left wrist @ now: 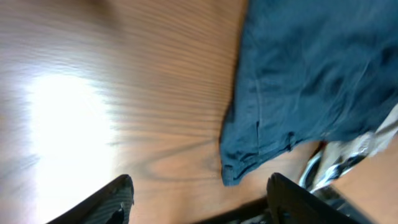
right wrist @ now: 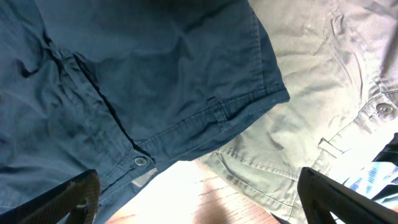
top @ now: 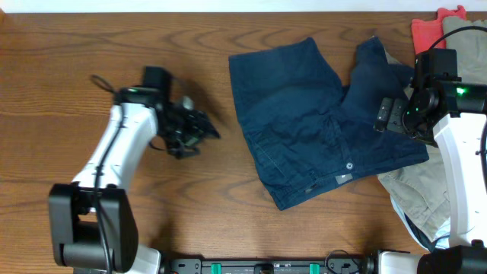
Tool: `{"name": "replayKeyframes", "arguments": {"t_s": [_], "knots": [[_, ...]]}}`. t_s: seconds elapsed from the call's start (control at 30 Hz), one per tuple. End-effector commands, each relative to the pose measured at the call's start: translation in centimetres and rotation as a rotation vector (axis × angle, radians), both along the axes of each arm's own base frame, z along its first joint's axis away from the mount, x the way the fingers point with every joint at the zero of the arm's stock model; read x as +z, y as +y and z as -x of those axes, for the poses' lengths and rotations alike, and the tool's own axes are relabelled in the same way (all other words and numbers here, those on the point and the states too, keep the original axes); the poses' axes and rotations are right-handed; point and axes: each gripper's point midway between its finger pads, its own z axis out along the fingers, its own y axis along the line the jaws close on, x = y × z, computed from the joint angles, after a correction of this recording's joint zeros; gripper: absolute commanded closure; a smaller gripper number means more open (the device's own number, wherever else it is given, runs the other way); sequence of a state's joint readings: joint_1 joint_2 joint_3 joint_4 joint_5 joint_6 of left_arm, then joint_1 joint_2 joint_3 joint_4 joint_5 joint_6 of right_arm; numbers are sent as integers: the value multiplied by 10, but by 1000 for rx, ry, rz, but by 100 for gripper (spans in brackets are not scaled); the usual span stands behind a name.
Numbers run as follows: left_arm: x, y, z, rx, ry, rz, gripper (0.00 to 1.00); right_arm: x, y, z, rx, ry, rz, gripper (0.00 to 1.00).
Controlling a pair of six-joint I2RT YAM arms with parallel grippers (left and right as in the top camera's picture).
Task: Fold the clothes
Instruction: 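Move the left gripper to the left edge of the navy shorts, then grasp the shorts' left edge with the left gripper and drag it left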
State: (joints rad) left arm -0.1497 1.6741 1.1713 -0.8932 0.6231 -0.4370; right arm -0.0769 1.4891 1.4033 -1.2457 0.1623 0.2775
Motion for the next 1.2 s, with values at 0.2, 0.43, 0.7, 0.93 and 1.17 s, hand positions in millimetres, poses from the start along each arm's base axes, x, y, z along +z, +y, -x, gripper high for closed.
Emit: {"name": "replayKeyframes", "arguments": {"t_s": [0.2,0.43,0.7,0.93,1.17], "knots": [[-59,-87,59,-113,74,17,20,6,-6,3,3,-7,19,1],[-85,-149,89,-195,68,50,20,6,-6,4,3,-6,19,1],[-111,-148,84,-160,12,-78,94,5,-6,5,6,0,20,1],[-97,-65,49,-99,29,-185,94,5,-7,5,5,0,20,1],[-11,105,-54,208,-131,-408,94,5,-5,5,7,-1,14,1]]}}
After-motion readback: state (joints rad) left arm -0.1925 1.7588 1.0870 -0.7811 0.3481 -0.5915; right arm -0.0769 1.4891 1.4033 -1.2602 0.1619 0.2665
